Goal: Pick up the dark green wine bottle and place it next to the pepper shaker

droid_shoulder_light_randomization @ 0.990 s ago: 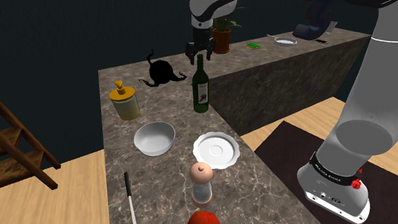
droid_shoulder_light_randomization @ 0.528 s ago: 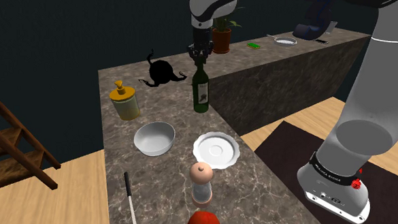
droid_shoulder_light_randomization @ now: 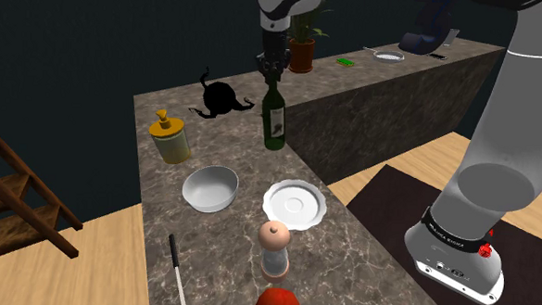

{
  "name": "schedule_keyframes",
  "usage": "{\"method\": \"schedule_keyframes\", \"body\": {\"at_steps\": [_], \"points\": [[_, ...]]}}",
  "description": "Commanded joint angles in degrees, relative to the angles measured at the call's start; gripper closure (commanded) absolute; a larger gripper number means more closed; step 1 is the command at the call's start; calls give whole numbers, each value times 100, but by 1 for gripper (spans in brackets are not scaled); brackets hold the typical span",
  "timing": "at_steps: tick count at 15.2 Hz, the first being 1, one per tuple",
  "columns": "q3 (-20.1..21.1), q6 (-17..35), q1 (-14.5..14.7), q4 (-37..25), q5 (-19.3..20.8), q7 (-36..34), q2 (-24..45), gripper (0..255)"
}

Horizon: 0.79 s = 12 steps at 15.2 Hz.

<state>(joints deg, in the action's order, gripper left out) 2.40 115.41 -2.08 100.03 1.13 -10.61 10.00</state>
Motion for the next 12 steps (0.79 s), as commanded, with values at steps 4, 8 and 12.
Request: {"method": "schedule_keyframes", "body": {"at_steps": [4, 8, 12], "points": [[4, -369, 5, -309, -5, 0, -61, 255], [5, -671, 5, -593, -7, 4, -80, 255], [6, -980, 7, -905, -8, 8, -77, 255]]}}
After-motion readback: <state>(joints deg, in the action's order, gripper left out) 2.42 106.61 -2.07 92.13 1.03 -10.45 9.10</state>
